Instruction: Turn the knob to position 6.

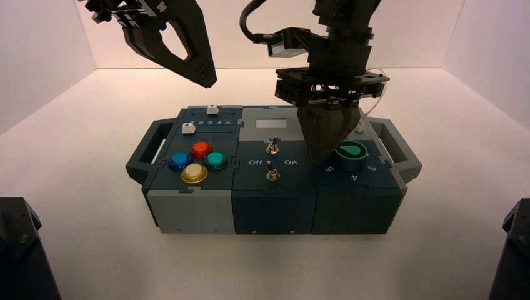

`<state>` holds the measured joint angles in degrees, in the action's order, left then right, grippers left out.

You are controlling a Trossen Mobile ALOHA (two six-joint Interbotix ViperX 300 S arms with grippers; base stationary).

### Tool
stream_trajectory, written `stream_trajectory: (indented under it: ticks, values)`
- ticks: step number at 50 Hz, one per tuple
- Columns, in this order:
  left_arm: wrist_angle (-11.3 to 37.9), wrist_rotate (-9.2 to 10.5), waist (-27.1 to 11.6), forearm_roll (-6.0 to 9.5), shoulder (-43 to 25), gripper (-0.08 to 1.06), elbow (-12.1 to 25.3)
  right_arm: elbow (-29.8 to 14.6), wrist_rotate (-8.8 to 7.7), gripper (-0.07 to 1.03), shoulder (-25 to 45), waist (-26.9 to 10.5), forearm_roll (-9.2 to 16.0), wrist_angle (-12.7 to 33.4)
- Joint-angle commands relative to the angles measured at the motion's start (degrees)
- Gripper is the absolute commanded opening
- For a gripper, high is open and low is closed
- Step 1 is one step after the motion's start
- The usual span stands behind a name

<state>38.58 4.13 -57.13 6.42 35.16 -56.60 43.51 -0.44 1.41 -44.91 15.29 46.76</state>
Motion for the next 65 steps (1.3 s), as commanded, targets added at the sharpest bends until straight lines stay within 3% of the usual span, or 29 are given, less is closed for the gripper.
stream_trajectory:
  ticks: [1, 31, 59, 65]
  values:
    - [-0.18, -0.09, -0.09, -0.35, 0.44, -0.03, 0.53, -1.76, 0.35, -0.02, -0.62, 0.26, -0.09, 0.0]
    - [-0.18, -0.09, -0.09, -1.05, 0.44, -0.03, 0.7, -2.81, 0.35, -0.02, -0.35, 1.76, -1.76, 0.7]
    - [-0.09, -0.09, 0.0, -1.23, 0.44, -0.03, 0.53, -5.27, 0.35, -0.02, 0.26, 1.76, -1.85, 2.29]
    - [-0.09, -0.18, 0.0, -1.76, 0.44, -0.03, 0.44, -5.19, 1.05, -0.02, -0.09, 1.76, -1.85, 3.16]
